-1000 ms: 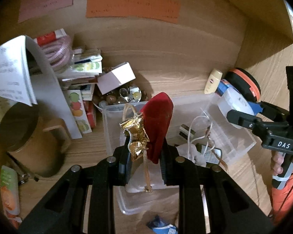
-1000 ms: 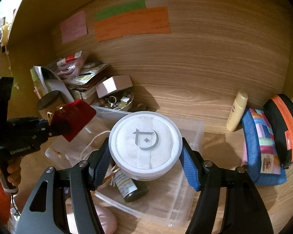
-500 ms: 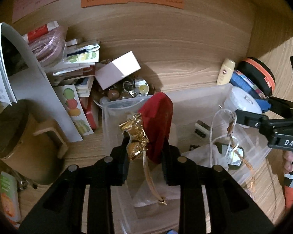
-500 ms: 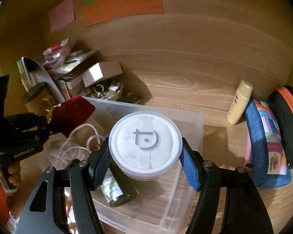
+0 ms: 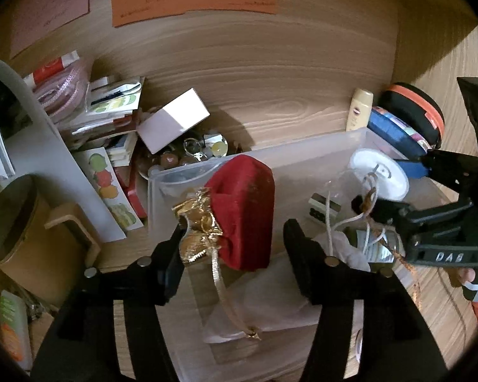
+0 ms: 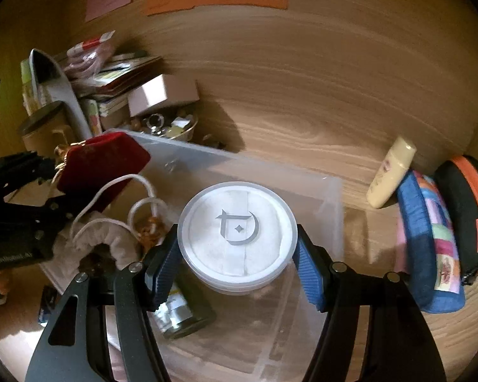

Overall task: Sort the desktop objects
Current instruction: 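Open left tool to drop the red pouch while right tool releases the white container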

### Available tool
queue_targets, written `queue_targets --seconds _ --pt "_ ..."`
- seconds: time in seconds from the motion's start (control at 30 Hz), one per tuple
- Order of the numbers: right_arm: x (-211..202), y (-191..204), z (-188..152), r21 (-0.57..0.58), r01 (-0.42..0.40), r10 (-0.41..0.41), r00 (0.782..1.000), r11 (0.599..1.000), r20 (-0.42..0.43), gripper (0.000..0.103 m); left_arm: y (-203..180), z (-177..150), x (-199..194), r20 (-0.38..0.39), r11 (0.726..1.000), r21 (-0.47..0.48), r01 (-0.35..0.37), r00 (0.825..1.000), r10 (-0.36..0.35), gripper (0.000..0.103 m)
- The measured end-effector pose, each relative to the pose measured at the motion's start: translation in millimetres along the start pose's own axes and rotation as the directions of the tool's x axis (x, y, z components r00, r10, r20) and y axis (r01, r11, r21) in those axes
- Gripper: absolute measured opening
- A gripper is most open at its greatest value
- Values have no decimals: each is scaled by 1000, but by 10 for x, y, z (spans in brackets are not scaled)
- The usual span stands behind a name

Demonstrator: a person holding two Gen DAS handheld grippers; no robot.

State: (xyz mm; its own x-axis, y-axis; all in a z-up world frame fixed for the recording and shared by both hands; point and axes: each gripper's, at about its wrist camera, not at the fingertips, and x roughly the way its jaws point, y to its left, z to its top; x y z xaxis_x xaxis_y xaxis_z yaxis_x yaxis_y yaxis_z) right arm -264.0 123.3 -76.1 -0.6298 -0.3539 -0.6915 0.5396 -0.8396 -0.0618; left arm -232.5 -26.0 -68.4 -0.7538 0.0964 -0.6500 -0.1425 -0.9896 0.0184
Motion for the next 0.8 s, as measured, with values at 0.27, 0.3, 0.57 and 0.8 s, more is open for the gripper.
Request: queue_targets --seconds 0.27,0.3,0.57,0.8 --pt "8 17 -14 -9 6 -6 1000 1000 -12 63 130 46 -61 12 995 -77 55 998 -55 63" --pt "11 22 -13 -8 6 -7 1000 1000 -10 63 141 49 -70 15 996 -79 49 999 -48 63" --pt "25 73 -42 -1 1 -1 1000 1000 -2 63 156 63 -156 42 996 -82 42 998 -39 69" --pt "-65 122 -54 8 17 -17 999 1000 38 68 99 66 -209 64 998 -54 39 997 -35 74"
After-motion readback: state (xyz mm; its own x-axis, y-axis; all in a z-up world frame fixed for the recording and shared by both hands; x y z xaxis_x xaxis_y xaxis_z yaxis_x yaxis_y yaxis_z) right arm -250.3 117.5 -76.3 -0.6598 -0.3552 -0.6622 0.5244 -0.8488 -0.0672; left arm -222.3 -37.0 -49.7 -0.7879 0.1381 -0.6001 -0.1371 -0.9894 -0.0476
